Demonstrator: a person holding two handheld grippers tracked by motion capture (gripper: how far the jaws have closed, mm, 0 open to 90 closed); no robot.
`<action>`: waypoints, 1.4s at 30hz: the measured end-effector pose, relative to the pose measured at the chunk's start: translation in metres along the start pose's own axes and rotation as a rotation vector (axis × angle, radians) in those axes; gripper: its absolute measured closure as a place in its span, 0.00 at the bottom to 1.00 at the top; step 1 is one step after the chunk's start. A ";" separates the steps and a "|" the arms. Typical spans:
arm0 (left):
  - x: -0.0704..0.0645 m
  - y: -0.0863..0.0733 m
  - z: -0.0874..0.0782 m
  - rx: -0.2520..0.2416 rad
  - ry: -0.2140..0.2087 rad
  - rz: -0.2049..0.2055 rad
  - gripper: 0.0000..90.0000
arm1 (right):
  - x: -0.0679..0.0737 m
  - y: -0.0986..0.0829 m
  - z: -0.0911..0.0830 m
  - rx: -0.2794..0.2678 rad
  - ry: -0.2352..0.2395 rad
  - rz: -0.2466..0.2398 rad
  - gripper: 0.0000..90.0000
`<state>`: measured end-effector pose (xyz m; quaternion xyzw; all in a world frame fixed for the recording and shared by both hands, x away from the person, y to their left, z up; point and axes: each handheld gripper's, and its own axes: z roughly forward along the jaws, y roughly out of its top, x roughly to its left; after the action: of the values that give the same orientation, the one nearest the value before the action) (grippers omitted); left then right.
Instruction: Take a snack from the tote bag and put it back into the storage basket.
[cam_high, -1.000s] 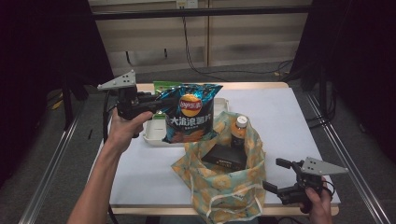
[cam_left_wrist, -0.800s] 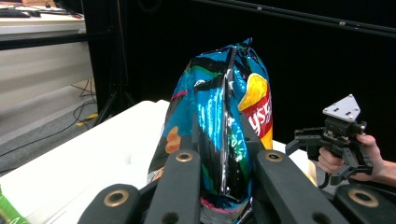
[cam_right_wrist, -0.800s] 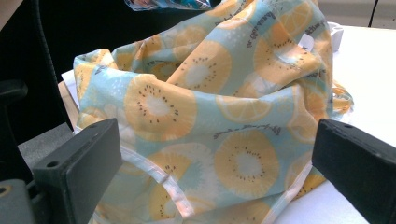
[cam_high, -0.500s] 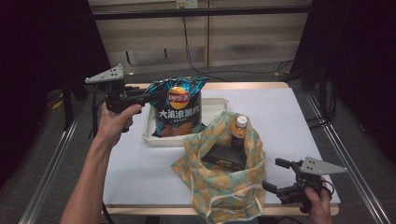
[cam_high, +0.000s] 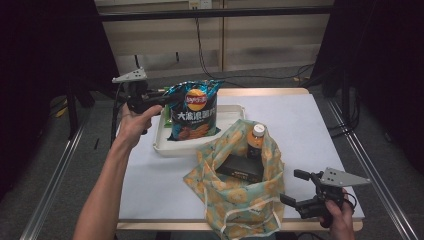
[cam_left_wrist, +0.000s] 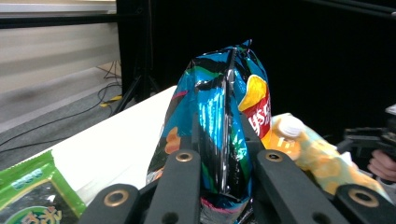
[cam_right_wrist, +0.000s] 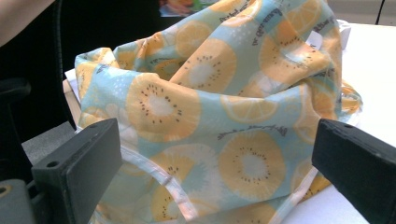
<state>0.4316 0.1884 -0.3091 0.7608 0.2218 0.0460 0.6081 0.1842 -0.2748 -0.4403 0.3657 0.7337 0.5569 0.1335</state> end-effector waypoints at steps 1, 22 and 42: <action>0.003 0.000 0.003 -0.004 -0.001 -0.008 0.93 | 0.000 0.000 0.000 0.000 0.004 -0.002 0.01; 0.046 -0.029 0.071 -0.003 0.017 -0.100 0.92 | 0.000 -0.001 -0.001 -0.006 0.003 -0.002 0.01; 0.059 -0.034 0.114 0.047 0.017 -0.089 0.91 | -0.001 -0.002 -0.002 -0.008 0.006 0.012 0.01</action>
<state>0.5137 0.1135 -0.3823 0.7637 0.2616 0.0199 0.5898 0.1829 -0.2764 -0.4416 0.3676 0.7298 0.5617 0.1294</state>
